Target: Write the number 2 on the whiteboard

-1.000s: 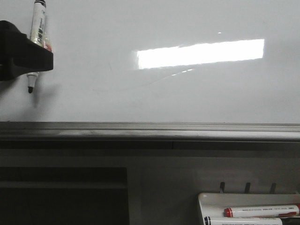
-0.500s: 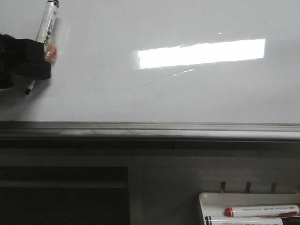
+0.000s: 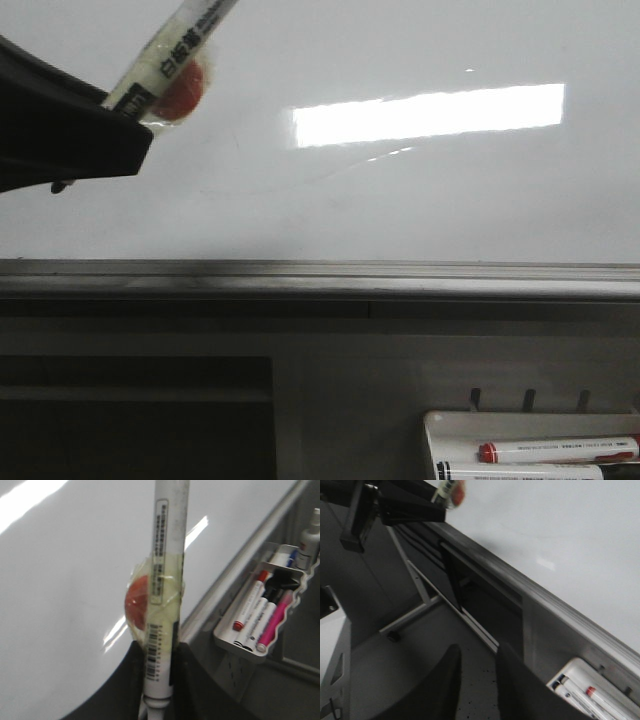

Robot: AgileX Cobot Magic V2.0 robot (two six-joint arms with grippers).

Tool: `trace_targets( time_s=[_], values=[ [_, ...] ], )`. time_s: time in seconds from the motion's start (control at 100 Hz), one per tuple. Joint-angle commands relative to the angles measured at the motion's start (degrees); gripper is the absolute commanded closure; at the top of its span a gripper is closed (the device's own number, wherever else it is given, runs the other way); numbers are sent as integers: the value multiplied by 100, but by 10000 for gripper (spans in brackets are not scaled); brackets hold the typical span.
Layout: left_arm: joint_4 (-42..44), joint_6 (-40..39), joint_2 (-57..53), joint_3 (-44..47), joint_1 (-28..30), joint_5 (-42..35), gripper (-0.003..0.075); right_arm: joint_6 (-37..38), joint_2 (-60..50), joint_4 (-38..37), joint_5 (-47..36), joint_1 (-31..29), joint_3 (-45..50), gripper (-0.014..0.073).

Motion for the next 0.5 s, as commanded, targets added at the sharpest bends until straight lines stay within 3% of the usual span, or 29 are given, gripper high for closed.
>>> trace_targets(
  time_s=[0.0,0.34,0.49],
  values=[
    [590,-51,-133,-71,-312,-289,741,-767,276,792,-255,5,-152,307],
    [1232,-51,-133,133,-785,-309,740,-2131,865,2068,-245,45,-152,287],
    [1232,-51,-133,133,-785,-298,741,-2693,1211,2387,-598,443,-152,287]
  ],
)
